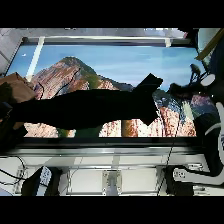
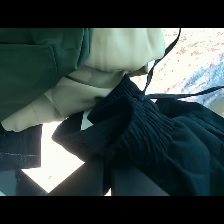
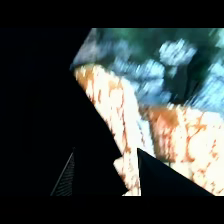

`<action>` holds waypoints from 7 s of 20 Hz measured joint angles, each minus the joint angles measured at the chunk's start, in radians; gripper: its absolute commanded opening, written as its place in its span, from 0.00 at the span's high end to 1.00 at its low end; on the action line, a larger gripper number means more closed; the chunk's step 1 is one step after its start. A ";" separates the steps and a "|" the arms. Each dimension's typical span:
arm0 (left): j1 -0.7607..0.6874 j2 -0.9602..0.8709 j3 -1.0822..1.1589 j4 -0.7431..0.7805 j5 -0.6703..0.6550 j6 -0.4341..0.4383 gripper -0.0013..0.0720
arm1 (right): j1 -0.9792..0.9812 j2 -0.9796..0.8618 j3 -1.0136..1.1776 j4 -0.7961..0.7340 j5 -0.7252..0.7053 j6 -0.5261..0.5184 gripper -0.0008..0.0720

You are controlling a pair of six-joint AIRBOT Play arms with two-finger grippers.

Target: Fold the clothes and pants, and hang the long-sleeved shirts on hangers.

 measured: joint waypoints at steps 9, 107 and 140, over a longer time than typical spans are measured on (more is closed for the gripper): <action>0.000 0.000 0.000 -0.003 -0.008 0.000 0.96 | 0.254 0.053 -0.353 0.245 -0.216 -0.098 0.31; 0.233 -0.397 -0.156 -0.606 0.069 0.328 0.95 | -0.668 0.543 -0.415 0.385 0.483 -0.388 0.37; 0.235 -0.195 -0.156 -0.568 -0.023 0.352 0.95 | -0.669 0.265 -0.760 0.416 -0.045 -0.259 0.39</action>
